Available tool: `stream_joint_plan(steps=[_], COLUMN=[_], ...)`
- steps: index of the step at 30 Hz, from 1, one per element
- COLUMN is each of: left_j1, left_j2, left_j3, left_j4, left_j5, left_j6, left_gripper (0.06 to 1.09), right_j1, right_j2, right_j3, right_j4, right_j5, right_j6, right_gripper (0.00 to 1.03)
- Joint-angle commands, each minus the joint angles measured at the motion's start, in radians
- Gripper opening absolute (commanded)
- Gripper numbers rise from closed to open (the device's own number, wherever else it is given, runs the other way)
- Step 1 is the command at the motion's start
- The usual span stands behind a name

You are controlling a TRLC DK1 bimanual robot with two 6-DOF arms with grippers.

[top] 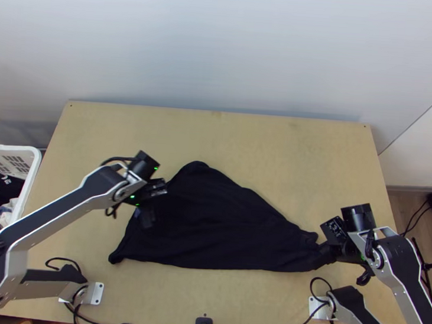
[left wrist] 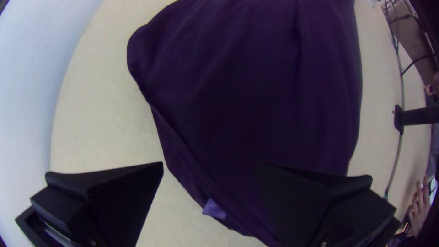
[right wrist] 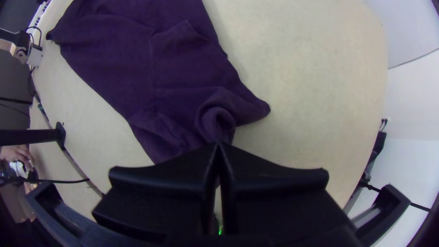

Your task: Fold the t-shirt

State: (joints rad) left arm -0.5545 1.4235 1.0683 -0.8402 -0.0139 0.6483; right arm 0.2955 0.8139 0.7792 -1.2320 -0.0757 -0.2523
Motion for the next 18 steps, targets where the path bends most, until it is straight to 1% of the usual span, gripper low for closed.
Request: stream_joint_plan(steps=[1,6,8,10,14,16,18], left_j1=[-0.041,-0.042,-0.055,-0.064,-0.059,-0.048,-0.035], left_j2=[0.13,0.15,0.15,0.15,0.141,0.152,0.203], left_j3=[0.002,0.009,-0.018,-0.039,0.015,0.062,0.104], left_j4=[0.151,0.196,0.236,0.279,0.283,0.323,0.372], left_j5=[-0.086,-0.107,-0.138,-0.167,-0.169,-0.169,-0.169], left_j6=[0.028,0.054,0.079,0.091,0.102,0.136,0.194], left_gripper=[1.03,1.03,1.0,1.0,1.0,1.01,1.01], right_j1=[-0.015,-0.025,-0.027,-0.027,-0.027,-0.027,-0.027], right_j2=[-0.013,-0.045,-0.05,-0.05,-0.028,-0.022,-0.021], right_j3=[-0.014,-0.035,-0.04,-0.035,-0.017,-0.012,-0.017], right_j4=[0.008,0.006,0.005,0.006,0.008,0.011,0.019], right_j5=[-0.001,0.001,0.001,0.001,0.001,0.001,0.001], right_j6=[0.005,0.004,0.004,0.004,0.002,0.001,0.001], right_gripper=[0.03,0.03,0.03,0.03,0.03,0.03,0.03])
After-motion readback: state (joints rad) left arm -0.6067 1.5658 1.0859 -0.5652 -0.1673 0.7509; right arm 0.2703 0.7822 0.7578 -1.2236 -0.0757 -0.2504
